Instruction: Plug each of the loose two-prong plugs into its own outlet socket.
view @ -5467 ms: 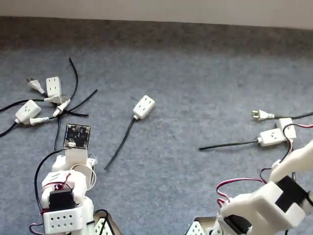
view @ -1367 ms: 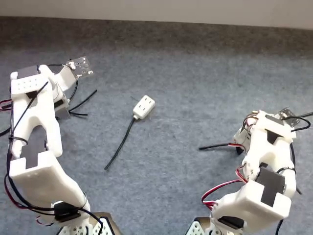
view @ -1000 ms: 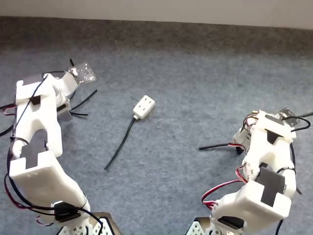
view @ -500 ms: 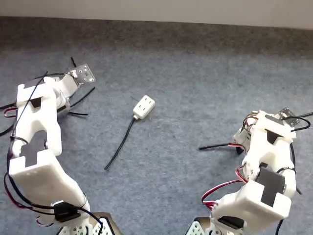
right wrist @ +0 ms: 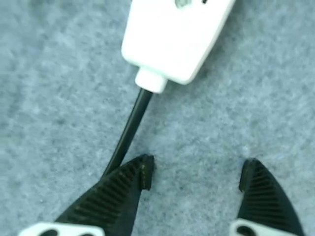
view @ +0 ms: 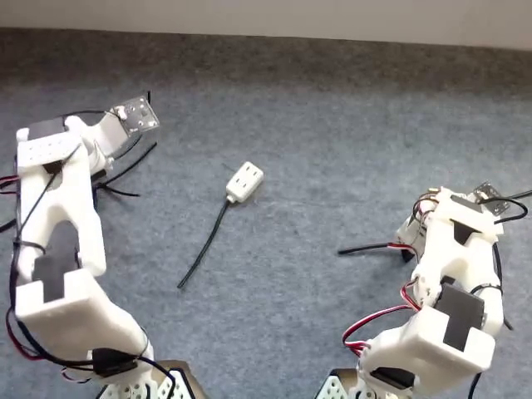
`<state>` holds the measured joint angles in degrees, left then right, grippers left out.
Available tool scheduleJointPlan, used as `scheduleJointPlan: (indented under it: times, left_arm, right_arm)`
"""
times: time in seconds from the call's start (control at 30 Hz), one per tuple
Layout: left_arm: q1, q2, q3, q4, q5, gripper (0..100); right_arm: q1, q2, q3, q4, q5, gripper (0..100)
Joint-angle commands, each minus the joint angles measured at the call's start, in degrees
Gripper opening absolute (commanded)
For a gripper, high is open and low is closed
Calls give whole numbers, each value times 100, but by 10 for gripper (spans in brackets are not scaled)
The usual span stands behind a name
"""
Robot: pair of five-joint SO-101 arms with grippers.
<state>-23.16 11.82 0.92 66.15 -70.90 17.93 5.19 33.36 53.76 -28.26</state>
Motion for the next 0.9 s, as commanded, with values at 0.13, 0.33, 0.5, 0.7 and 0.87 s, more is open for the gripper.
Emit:
scheduleJointPlan:
  times: [0.13,0.33,0.5,0.7,0.87]
  left_arm:
    - [646,-1297,-180,2136,-79,30]
    - [567,-1525,-13,3244,-88,30]
    - [84,-1543,1358,2804,-949,28]
    - [-532,-1560,2747,1574,-1600,28]
    - [-848,-1525,3292,738,-2004,30]
  right_arm:
    - [-198,-48,-4,-382,-53,289]
    - [-198,-40,-4,-382,-53,289]
    - [-198,-48,101,-400,-44,289]
    - [-198,-48,101,-400,-44,289]
    - [-198,-48,92,-400,-44,289]
